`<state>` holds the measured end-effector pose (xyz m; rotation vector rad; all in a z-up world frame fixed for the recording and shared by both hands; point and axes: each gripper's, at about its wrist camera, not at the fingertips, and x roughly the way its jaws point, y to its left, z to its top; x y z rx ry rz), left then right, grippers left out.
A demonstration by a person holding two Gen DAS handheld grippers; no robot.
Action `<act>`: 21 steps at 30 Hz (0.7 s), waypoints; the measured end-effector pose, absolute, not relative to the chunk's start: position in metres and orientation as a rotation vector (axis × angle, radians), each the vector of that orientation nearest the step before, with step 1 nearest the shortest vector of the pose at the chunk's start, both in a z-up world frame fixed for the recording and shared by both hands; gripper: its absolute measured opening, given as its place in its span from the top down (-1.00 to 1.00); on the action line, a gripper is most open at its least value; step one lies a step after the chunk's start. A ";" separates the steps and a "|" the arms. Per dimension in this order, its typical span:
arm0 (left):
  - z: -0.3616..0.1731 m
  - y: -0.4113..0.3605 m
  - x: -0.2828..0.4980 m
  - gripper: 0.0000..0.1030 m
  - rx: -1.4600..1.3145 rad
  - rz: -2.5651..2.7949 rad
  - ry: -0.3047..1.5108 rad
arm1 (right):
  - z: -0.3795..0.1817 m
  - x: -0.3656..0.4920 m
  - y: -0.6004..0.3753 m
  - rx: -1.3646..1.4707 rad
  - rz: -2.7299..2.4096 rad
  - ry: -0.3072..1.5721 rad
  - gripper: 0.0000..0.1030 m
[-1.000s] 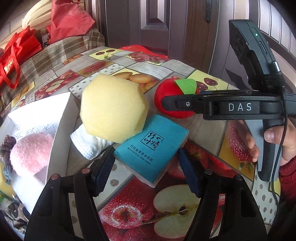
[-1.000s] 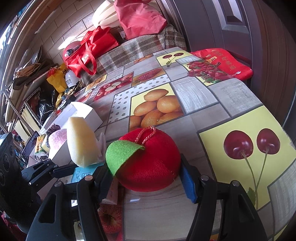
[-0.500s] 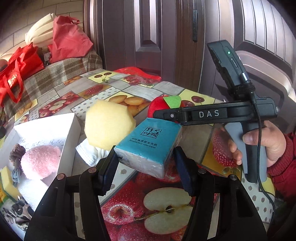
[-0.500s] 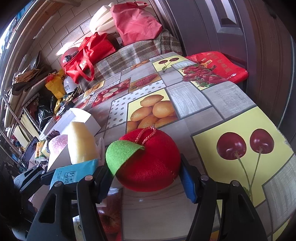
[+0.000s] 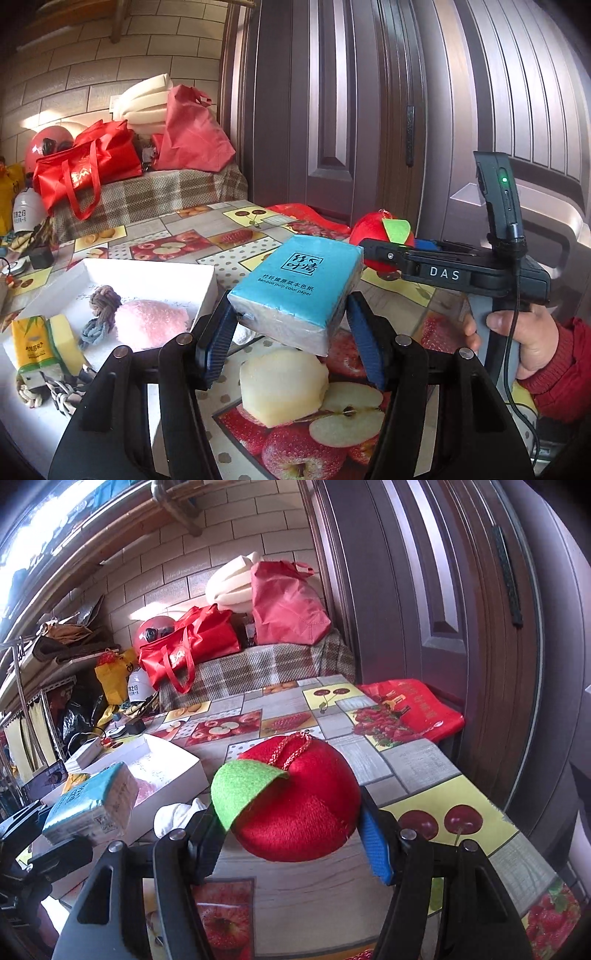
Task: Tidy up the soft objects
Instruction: 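Carry the blue tissue pack and red apple plush over the white box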
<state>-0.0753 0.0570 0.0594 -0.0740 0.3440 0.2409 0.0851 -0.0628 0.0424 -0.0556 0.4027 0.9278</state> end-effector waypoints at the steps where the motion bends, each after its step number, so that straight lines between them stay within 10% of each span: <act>1: 0.060 0.058 -0.077 -0.16 -0.073 0.251 0.338 | 0.044 0.079 -0.063 -0.061 0.925 0.375 -0.27; 21: 0.057 0.094 -0.136 -0.16 -0.075 0.404 0.301 | 0.053 0.013 -0.031 -0.115 1.023 0.254 -0.27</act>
